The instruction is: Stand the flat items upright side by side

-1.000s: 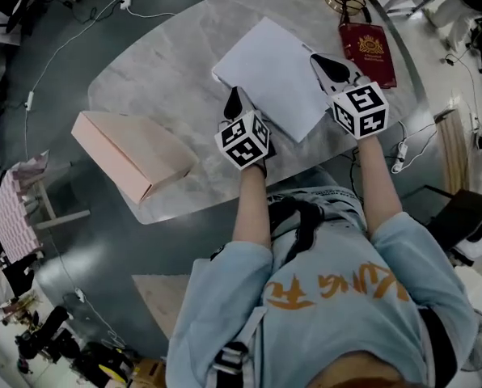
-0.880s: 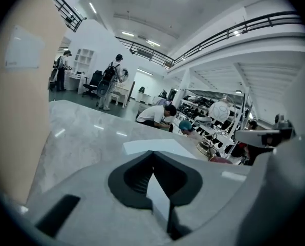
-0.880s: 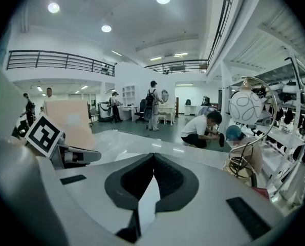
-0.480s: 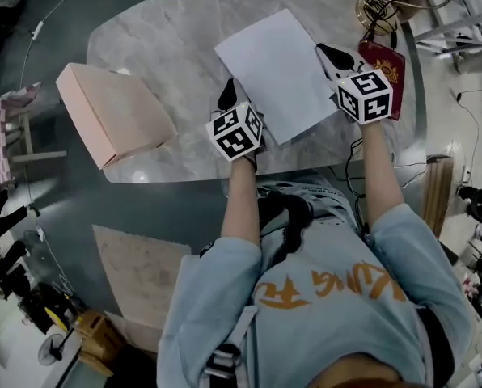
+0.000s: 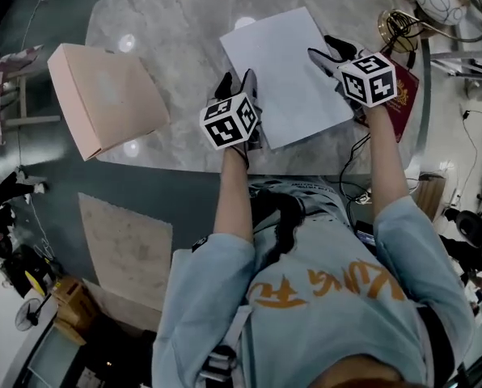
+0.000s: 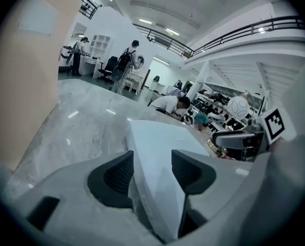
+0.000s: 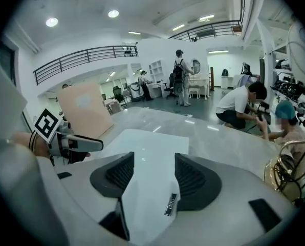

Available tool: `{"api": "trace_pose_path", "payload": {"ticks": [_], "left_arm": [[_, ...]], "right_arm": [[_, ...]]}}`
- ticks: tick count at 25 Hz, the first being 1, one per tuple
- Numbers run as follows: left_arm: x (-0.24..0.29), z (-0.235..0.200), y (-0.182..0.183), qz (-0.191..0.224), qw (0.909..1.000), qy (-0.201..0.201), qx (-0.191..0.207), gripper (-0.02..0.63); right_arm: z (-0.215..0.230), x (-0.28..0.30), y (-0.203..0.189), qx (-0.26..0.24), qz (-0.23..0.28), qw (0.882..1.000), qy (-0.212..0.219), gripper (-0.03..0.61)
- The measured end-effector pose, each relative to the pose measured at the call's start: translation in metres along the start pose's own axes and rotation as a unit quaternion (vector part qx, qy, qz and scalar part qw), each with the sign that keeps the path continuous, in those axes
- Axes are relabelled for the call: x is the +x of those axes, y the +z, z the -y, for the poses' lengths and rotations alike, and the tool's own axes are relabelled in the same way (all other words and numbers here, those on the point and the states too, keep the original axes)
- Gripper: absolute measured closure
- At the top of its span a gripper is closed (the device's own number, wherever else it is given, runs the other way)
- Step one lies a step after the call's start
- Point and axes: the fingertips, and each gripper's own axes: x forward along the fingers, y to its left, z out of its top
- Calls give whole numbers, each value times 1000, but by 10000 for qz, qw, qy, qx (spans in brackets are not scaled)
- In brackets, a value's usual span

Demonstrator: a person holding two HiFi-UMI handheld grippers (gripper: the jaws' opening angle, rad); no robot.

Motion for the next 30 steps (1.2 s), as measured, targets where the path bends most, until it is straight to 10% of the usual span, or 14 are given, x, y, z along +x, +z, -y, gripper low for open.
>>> {"api": "trace_pose_path", "payload": {"ticks": [8,20,30], "left_arm": [[23,2,-15,-500,9980,-226,-323,278],[39,2,-26,-973,9912,-569,-694,255],[41,5,-22,-889,9945,-427,-346,258]], "right_arm": [[15,41,-25,303,-884,9934,670,165],[17,71,-51,1001,-1398,9753,1384,137],[19,67,-48,953,-1054,9827,1186,138]]}}
